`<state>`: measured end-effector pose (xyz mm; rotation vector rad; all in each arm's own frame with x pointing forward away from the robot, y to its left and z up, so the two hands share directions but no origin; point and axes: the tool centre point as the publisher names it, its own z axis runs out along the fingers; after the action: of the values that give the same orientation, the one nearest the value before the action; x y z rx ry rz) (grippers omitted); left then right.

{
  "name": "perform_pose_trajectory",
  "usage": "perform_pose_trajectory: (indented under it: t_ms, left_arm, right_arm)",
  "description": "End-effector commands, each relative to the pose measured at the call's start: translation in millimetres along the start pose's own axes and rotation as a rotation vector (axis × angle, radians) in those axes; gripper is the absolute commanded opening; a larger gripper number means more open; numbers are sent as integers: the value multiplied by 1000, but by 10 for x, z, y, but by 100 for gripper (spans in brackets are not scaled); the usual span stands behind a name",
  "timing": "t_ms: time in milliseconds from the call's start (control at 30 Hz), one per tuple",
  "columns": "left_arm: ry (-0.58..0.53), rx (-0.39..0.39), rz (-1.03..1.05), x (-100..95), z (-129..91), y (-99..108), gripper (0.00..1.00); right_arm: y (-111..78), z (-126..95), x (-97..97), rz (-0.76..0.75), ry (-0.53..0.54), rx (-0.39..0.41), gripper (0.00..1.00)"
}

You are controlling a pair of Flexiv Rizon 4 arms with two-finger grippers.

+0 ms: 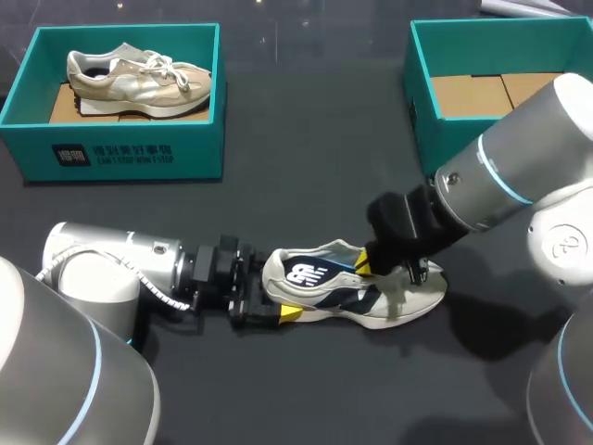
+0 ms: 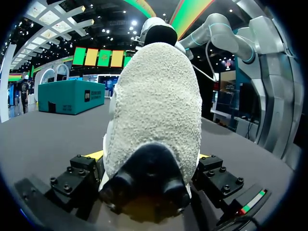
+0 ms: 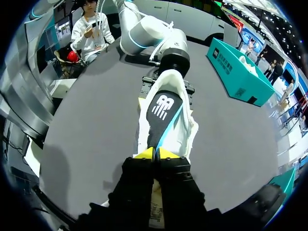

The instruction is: Take the shoe out of the shoebox, open the shoe tongue, remove and reinsert the insole, then place the shoe into the shoebox

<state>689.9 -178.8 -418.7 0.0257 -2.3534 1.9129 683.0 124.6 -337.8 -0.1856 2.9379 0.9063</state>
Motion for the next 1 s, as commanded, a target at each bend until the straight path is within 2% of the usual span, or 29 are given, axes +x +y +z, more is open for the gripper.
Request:
perform_pose_trajectory:
  t_ms: [33, 67, 133, 167, 367, 667, 867, 1000]
  left_arm:
    - [-1, 0, 0, 5, -18, 32, 0]
    - [-1, 0, 0, 5, -18, 32, 0]
    - [-1, 0, 0, 5, -18, 32, 0]
    - [-1, 0, 0, 5, -18, 32, 0]
    - [-1, 0, 0, 5, -18, 32, 0]
    - [-1, 0, 0, 5, -18, 32, 0]
    - [-1, 0, 0, 5, -18, 32, 0]
    - [-1, 0, 0, 5, -18, 32, 0]
  right_arm:
    - [183, 10, -90, 26, 32, 154, 0]
    - [193, 19, -93, 32, 38, 166, 0]
    - [207, 31, -95, 55, 45, 210, 32]
    - [210, 35, -96, 59, 47, 215, 35]
    - [224, 58, -99, 147, 56, 329, 38]
    - [230, 78, -84, 275, 53, 481, 38]
    - [238, 90, -76, 330, 63, 552, 43]
    - [245, 104, -70, 374, 68, 603, 42]
